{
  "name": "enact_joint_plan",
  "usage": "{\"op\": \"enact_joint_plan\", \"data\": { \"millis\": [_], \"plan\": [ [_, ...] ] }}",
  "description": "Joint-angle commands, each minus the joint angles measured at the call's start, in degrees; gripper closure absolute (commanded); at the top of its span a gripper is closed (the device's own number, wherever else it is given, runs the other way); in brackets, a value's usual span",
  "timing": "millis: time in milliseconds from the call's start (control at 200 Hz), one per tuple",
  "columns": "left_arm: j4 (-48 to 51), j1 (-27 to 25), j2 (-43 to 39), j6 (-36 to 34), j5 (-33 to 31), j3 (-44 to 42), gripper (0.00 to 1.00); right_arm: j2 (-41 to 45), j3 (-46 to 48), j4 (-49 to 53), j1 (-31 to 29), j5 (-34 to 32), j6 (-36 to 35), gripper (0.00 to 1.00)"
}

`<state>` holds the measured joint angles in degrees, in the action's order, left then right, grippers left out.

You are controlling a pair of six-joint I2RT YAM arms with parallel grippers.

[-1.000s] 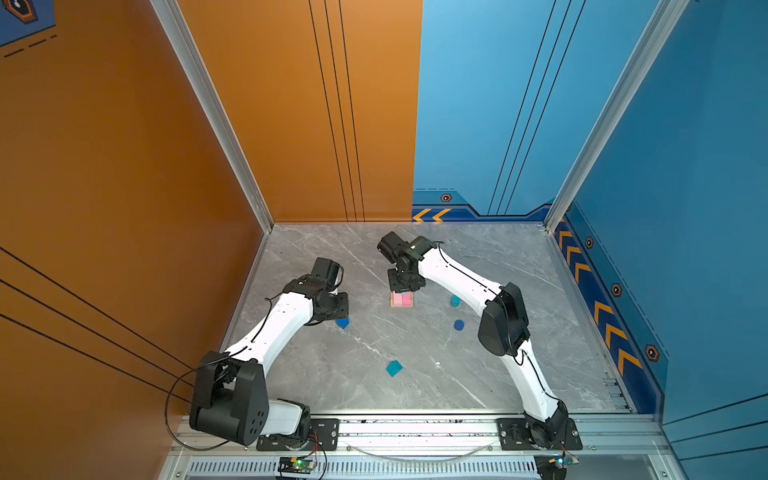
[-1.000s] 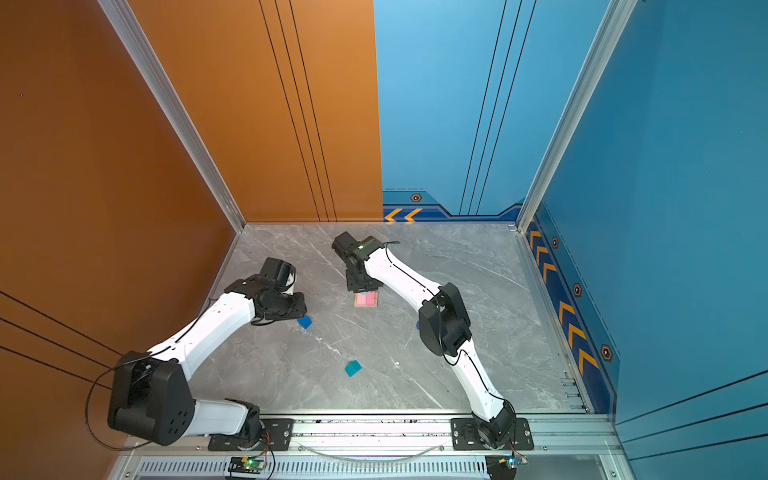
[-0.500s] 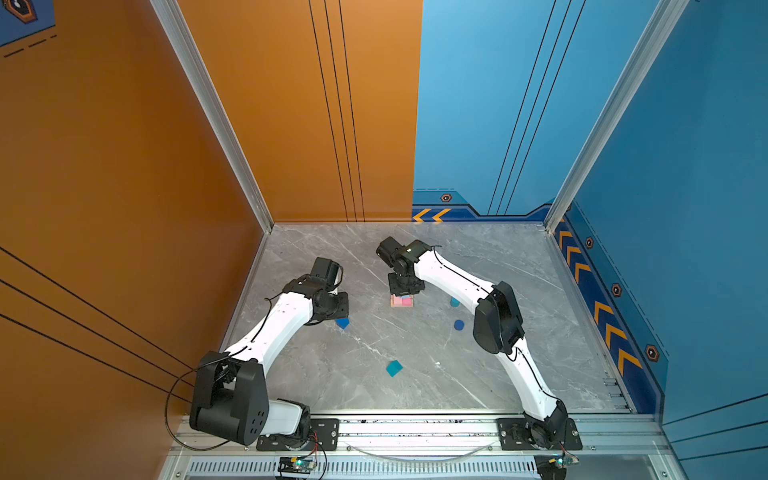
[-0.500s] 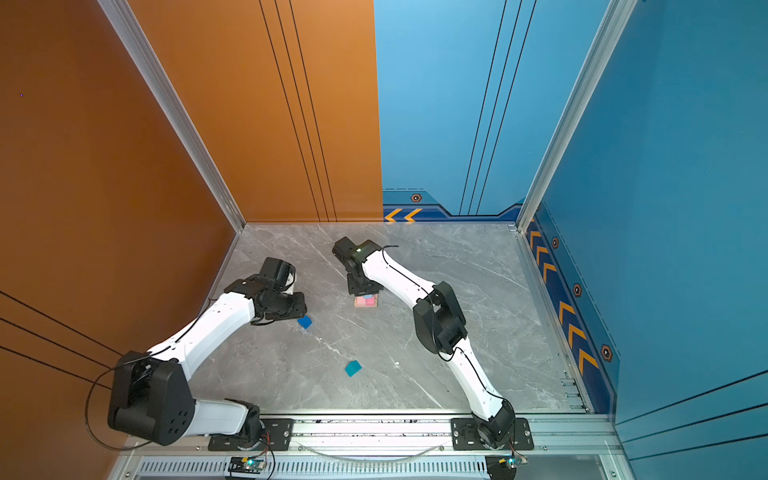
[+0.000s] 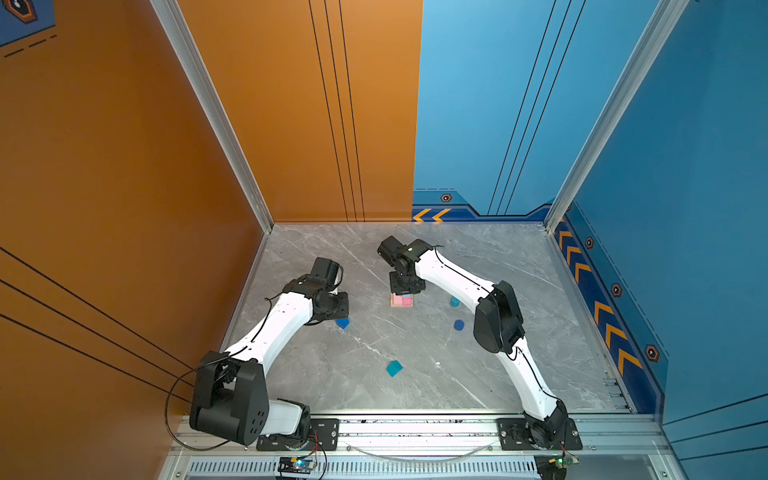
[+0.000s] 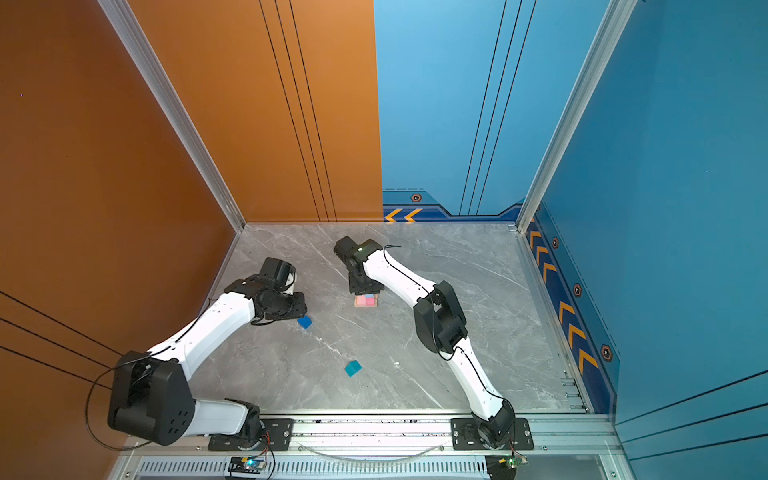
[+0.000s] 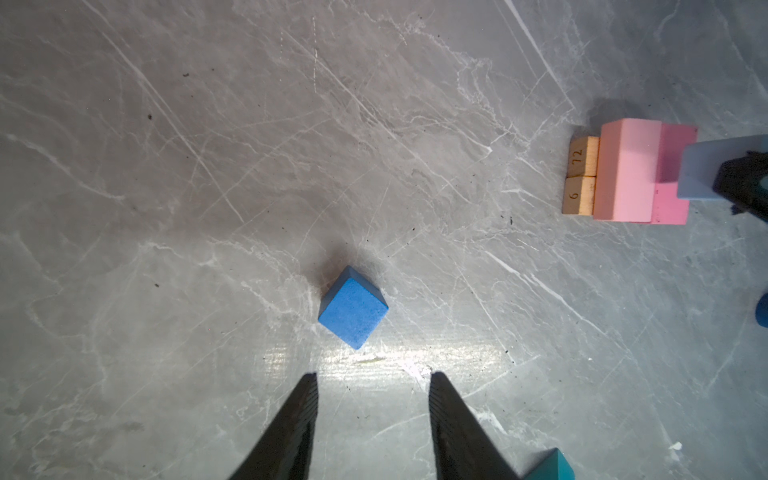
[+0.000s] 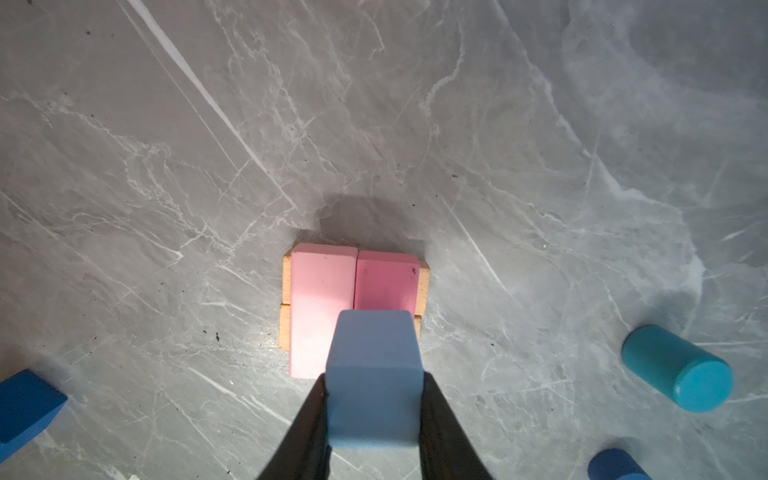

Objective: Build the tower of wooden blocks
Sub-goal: 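Lower the light blue cube onto the middle of the pink blocks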

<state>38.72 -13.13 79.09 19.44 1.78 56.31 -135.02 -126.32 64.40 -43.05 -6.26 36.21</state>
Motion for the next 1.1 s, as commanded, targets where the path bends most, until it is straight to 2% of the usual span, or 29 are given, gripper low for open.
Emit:
{"op": "enact_joint_plan", "data": {
  "millis": [0,1096],
  "plan": [
    [0.0,0.4,0.2,-0.5,1.0,-0.2,0.54,-0.8,1.4,-0.2,0.3,-0.3,1.9,0.67],
    [-0.1,0.3,0.1,-0.6,1.5,-0.3,0.54,-0.8,3.2,-2.7,0.6,0.7,5.1,0.66]
  ]
}}
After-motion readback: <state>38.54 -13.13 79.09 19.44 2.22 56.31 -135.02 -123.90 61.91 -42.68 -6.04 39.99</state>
